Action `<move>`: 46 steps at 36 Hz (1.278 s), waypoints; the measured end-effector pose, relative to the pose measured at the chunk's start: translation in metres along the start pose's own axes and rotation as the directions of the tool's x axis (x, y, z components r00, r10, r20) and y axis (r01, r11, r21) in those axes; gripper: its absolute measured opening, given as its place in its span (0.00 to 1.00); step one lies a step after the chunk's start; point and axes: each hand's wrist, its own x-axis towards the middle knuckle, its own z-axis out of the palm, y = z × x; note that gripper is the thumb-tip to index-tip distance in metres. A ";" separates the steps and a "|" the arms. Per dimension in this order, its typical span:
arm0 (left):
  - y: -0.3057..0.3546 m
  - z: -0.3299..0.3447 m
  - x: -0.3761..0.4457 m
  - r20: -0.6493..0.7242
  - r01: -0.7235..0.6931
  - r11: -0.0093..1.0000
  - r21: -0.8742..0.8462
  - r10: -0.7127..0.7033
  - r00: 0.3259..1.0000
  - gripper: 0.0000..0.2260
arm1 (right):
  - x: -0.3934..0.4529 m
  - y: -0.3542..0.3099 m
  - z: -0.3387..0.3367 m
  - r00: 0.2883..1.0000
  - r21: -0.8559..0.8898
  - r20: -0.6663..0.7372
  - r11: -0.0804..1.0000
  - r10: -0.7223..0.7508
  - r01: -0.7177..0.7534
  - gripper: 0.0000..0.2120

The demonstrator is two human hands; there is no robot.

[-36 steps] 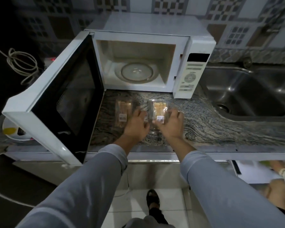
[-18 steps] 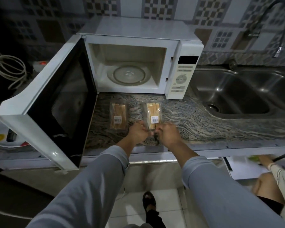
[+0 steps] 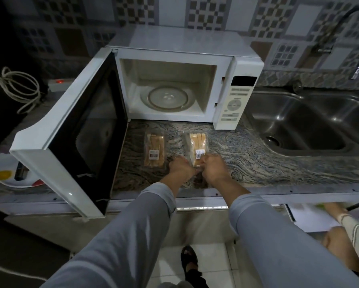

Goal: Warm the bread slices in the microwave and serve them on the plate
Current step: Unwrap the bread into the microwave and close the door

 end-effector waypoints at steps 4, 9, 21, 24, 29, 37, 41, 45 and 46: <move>0.002 0.000 0.002 -0.001 0.014 0.999 0.030 -0.014 1.000 0.24 | 0.003 0.001 -0.001 1.000 -0.003 0.027 1.000 -0.012 0.013 0.13; 0.000 0.004 0.002 -0.037 0.058 0.998 -0.001 -0.058 0.998 0.28 | 0.002 -0.004 -0.010 0.999 0.015 -0.024 0.999 -0.035 0.035 0.11; 0.020 -0.019 0.006 -0.266 -0.104 0.994 0.026 0.107 0.958 0.37 | 0.028 -0.011 -0.059 0.978 0.103 -0.138 0.979 -0.159 0.174 0.06; 0.025 -0.032 0.009 -0.413 -0.356 0.921 0.160 0.390 0.823 0.32 | 0.034 -0.014 -0.066 0.979 0.208 -0.151 0.964 -0.138 0.168 0.06; 0.035 -0.057 0.023 -0.371 -0.577 0.749 0.325 0.662 0.651 0.11 | 0.044 -0.027 -0.073 0.926 0.541 -0.342 0.839 0.156 0.058 0.11; 0.053 -0.083 0.034 -0.356 -0.633 0.718 0.291 0.695 0.624 0.07 | 0.056 -0.035 -0.035 0.880 0.566 -0.039 0.736 0.474 -0.371 0.22; 0.055 -0.086 0.032 -0.332 -0.651 0.711 0.266 0.702 0.630 0.06 | 0.062 -0.050 -0.020 0.927 0.487 -0.007 0.811 0.376 -0.325 0.24; 0.055 -0.089 0.030 -0.315 -0.642 0.713 0.283 0.701 0.640 0.06 | 0.067 -0.055 -0.011 0.950 0.311 0.010 0.902 0.312 -0.299 0.25; 0.056 -0.090 0.029 -0.304 -0.641 0.710 0.293 0.705 0.641 0.06 | 0.068 -0.055 -0.009 0.953 0.281 0.006 0.915 0.302 -0.291 0.23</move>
